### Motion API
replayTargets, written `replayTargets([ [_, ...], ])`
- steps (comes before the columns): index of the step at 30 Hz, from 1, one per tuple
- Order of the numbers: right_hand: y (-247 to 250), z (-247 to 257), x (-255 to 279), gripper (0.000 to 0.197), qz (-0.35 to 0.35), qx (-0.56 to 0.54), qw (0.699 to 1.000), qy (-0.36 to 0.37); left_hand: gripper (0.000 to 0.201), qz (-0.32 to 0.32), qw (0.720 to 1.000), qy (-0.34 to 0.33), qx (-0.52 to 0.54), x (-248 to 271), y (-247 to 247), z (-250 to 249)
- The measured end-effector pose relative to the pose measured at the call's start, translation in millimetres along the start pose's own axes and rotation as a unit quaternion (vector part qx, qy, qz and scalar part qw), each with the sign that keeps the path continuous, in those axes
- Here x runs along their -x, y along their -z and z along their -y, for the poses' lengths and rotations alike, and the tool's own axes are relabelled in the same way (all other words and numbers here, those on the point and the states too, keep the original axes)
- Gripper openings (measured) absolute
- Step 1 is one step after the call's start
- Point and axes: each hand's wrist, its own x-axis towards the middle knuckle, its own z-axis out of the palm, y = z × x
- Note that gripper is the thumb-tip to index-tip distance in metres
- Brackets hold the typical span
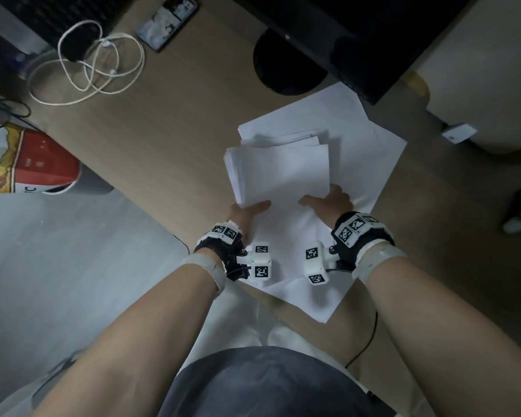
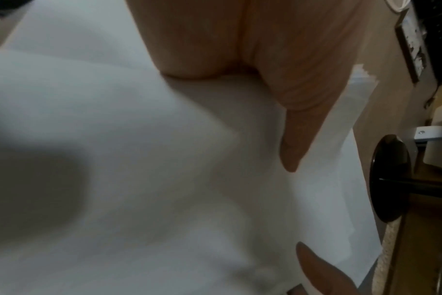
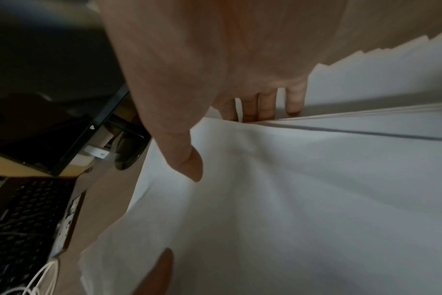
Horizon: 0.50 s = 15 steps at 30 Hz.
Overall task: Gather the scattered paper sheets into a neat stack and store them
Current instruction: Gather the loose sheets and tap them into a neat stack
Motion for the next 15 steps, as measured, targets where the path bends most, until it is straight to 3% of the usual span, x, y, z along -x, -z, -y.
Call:
replayTargets([
  [6,4,-11,12,0.095,-0.002,-0.001,1.0,0.011,0.078,0.014,0.995,-0.1,-0.026,35,0,-14],
  [9,8,-23,21,0.102,-0.044,-0.112,0.993,0.003,0.071,0.044,0.992,-0.115,0.001,52,4,-20],
  [11,18,-25,31,0.097,-0.01,-0.21,0.977,0.012,0.063,0.082,0.989,-0.123,0.003,70,7,-28],
  [13,32,-24,42,0.069,0.009,-0.266,0.963,0.048,0.056,0.113,0.984,-0.138,-0.001,89,8,-37],
  [15,47,-17,59,0.025,-0.015,-0.317,0.944,0.094,0.056,0.12,0.98,-0.161,-0.005,105,9,-46],
])
